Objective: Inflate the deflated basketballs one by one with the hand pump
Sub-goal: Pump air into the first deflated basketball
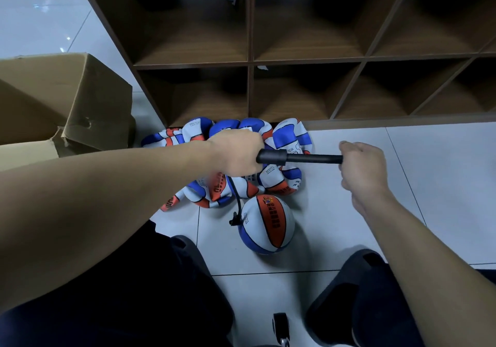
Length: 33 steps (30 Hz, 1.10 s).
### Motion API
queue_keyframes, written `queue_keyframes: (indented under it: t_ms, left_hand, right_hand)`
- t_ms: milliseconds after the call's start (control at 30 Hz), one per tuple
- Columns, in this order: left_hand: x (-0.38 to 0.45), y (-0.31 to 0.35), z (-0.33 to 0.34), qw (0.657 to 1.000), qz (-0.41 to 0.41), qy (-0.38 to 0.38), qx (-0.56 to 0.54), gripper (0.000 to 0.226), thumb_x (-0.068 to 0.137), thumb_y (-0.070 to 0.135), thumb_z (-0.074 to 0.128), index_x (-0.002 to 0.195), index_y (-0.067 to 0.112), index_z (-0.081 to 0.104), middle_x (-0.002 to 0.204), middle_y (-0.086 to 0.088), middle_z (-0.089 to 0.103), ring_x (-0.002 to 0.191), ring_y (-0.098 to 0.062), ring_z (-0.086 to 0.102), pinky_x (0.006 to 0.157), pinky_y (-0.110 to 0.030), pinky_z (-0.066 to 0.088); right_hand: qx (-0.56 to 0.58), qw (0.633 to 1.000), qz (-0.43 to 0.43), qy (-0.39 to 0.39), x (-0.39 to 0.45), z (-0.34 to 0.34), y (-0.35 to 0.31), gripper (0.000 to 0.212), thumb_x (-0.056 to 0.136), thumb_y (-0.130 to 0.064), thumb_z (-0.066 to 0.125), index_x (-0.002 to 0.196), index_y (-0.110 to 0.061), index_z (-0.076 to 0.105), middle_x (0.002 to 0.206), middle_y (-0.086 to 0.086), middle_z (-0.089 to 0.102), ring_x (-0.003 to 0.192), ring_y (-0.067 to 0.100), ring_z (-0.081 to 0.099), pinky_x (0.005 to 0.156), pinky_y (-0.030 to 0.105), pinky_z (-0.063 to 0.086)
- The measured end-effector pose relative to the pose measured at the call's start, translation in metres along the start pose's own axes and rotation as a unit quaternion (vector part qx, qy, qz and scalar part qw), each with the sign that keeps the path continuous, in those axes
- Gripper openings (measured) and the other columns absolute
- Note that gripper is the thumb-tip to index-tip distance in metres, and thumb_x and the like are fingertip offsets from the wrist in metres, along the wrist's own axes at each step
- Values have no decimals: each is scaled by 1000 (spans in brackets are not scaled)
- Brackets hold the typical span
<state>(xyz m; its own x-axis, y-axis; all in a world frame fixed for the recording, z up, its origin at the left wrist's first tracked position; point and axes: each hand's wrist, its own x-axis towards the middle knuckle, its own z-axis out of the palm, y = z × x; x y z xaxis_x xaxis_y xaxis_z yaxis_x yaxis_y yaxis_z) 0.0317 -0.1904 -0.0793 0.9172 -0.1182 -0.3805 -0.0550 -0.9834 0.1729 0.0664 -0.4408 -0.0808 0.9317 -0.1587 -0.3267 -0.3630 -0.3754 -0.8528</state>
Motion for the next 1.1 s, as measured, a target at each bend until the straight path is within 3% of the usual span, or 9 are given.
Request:
queue_keyframes:
  t_ms: [133,300,567,667,767,967,1100]
  left_hand:
    - [1,-12,2,999,-10,-24,-36,21,89,29,65,71,22,58,58,0,54,52,-21,51,52,-33,42]
    - [2,0,8,1000,-7,2,-5,14,90,31,65,79,21,65,66,-1,61,58,-22,60,52,-32,48]
    - [3,16,8,1000,4,17,15,14,92,32,63,81,24,64,71,-2,65,60,-24,61,52,-30,44]
    - [-1,15,3,999,19,8,42,13,93,32,63,82,25,64,70,0,65,62,-22,63,56,-34,54]
    - [-4,16,4,997,34,4,70,12,92,30,63,82,26,62,70,1,65,63,-22,64,58,-34,55]
    - [-2,19,7,997,46,6,67,15,93,33,64,80,25,59,70,1,63,64,-21,63,55,-32,48]
    - [-2,13,4,996,49,0,73,15,92,34,64,80,24,62,69,1,64,63,-21,63,56,-35,52]
  right_hand:
    - [7,1000,-2,3,3,-4,-5,36,81,-26,58,57,-21,32,72,9,27,74,32,25,64,50,20]
    - [5,998,-43,43,-8,12,0,41,87,-18,51,55,-22,26,55,-9,19,66,24,20,63,44,18]
    - [-16,996,-71,45,-28,41,1,41,100,-14,46,62,-20,33,59,-3,35,58,22,32,56,39,23]
    - [-33,996,-74,25,-37,53,11,37,104,-20,43,68,-19,43,69,1,48,64,22,42,60,38,33]
    - [-18,998,-66,-7,-42,63,19,33,108,-28,42,82,-16,59,82,2,61,72,20,54,67,35,44]
    - [-8,997,-71,-38,-46,68,14,37,111,-37,44,82,-16,54,84,0,59,73,16,56,63,28,43]
    - [27,995,-41,-91,-43,73,20,44,100,-61,44,87,-22,60,87,0,63,79,22,63,72,39,53]
